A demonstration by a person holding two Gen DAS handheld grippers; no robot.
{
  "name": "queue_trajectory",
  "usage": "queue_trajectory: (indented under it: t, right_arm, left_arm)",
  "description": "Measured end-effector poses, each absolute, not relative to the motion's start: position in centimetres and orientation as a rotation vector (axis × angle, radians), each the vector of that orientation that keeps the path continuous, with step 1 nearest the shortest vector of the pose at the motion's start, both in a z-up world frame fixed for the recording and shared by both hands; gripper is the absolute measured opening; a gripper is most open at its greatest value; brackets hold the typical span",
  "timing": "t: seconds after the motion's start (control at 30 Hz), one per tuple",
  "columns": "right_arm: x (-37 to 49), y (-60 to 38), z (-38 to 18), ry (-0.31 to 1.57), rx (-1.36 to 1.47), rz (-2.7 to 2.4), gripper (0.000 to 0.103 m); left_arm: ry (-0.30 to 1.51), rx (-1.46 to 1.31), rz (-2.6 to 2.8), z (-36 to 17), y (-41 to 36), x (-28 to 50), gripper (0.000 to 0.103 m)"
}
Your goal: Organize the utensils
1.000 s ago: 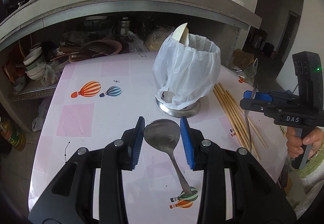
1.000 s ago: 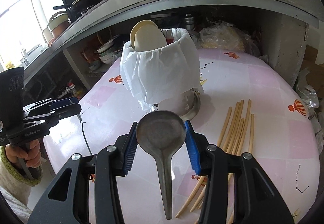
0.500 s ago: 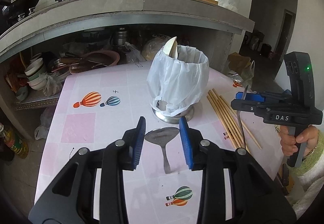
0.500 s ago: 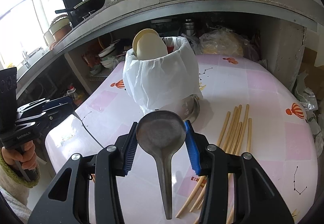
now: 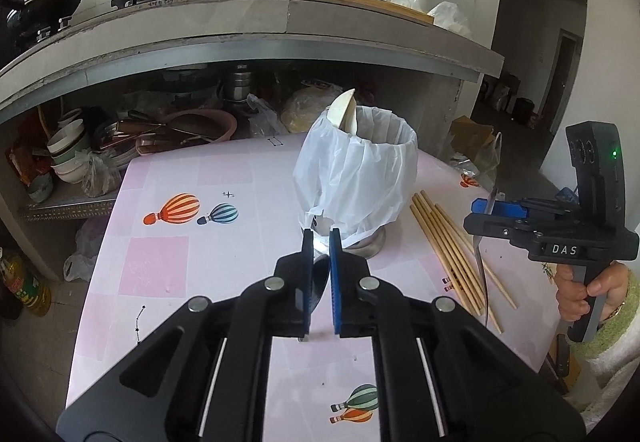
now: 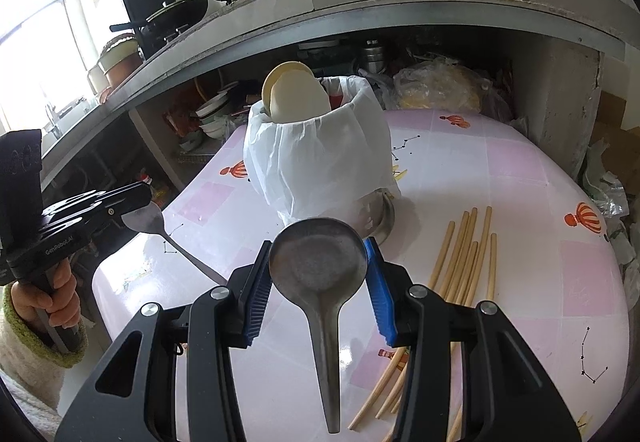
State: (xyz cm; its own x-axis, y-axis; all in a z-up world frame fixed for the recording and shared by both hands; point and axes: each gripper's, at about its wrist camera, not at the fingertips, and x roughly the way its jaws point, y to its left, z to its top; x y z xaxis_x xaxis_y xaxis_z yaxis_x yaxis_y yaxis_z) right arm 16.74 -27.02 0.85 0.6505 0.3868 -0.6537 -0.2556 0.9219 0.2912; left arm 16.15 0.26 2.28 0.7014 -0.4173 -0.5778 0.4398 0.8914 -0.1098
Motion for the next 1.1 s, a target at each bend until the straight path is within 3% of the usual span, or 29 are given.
queue_trajectory:
  t: [1.1]
  right_arm:
    - [16.8,-26.7,3.4,0.727,0.17,0.389,0.044]
  left_arm:
    - [0.676,0.045,-0.516,1.9,0.0,16.2,0.011]
